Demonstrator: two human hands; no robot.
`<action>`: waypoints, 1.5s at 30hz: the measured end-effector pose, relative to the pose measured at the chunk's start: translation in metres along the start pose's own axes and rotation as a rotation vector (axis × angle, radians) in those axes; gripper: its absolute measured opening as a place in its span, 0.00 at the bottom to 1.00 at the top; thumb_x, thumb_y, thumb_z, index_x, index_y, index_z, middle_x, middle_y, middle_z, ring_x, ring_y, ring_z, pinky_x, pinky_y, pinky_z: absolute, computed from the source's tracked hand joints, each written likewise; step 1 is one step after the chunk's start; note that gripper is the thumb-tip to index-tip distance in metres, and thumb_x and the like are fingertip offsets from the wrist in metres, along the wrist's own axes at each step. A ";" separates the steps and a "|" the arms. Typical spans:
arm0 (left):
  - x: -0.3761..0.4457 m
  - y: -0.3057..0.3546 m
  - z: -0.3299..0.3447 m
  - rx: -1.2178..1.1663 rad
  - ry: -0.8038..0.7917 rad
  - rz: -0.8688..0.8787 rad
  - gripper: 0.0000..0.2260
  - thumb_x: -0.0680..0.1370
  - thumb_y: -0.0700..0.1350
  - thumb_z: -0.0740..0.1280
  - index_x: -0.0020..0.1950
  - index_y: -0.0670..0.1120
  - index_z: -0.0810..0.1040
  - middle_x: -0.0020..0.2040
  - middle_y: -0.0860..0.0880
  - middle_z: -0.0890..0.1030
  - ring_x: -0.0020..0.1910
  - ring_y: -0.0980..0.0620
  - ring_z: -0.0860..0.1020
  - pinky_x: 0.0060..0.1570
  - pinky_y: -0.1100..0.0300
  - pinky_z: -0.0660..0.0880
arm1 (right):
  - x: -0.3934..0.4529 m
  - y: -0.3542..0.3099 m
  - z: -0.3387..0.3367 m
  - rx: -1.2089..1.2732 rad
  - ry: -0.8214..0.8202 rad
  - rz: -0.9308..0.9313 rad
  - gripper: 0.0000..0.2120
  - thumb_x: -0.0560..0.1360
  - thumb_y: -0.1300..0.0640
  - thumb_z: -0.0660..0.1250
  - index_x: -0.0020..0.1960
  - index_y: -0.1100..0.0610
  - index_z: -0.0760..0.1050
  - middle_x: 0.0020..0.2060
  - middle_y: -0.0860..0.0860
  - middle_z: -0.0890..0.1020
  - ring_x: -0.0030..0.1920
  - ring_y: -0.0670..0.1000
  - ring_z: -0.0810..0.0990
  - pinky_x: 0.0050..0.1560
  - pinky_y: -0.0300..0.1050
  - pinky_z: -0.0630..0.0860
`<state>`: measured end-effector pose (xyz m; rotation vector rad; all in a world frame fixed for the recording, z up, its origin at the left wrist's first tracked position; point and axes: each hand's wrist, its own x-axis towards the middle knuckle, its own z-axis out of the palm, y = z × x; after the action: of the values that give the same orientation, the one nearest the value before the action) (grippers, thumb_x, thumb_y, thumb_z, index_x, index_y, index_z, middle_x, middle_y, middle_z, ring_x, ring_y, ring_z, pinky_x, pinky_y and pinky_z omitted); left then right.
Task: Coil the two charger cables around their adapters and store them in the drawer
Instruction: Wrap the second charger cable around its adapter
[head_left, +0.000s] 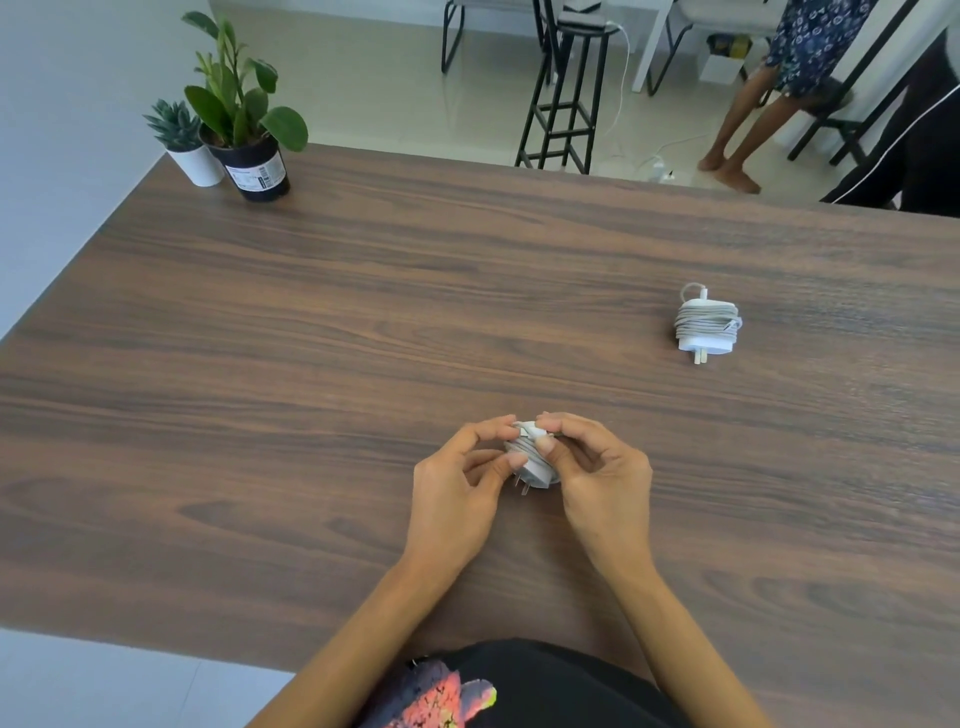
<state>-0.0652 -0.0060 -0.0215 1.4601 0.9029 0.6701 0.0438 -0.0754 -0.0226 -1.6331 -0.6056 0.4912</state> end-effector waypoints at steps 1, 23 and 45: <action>-0.001 0.000 -0.001 -0.004 -0.011 0.001 0.10 0.73 0.34 0.70 0.51 0.45 0.80 0.57 0.56 0.81 0.45 0.57 0.83 0.47 0.69 0.76 | 0.000 0.001 0.000 -0.013 -0.007 -0.009 0.15 0.70 0.69 0.71 0.42 0.48 0.82 0.45 0.46 0.85 0.51 0.45 0.83 0.57 0.48 0.77; 0.005 -0.001 -0.001 -0.007 -0.104 -0.019 0.13 0.70 0.34 0.73 0.52 0.46 0.79 0.55 0.55 0.82 0.45 0.53 0.82 0.48 0.63 0.78 | 0.001 0.005 -0.016 0.016 -0.109 0.037 0.10 0.72 0.71 0.67 0.45 0.59 0.82 0.47 0.50 0.85 0.51 0.48 0.83 0.55 0.40 0.77; 0.002 -0.003 0.006 -0.151 0.006 0.001 0.04 0.74 0.36 0.70 0.46 0.43 0.81 0.53 0.52 0.83 0.49 0.57 0.82 0.47 0.69 0.76 | -0.011 0.005 -0.023 0.109 0.002 0.057 0.16 0.69 0.70 0.71 0.48 0.51 0.81 0.54 0.50 0.82 0.48 0.46 0.83 0.47 0.34 0.77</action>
<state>-0.0595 -0.0082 -0.0253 1.3247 0.8386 0.7281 0.0503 -0.1000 -0.0243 -1.5503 -0.5225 0.5552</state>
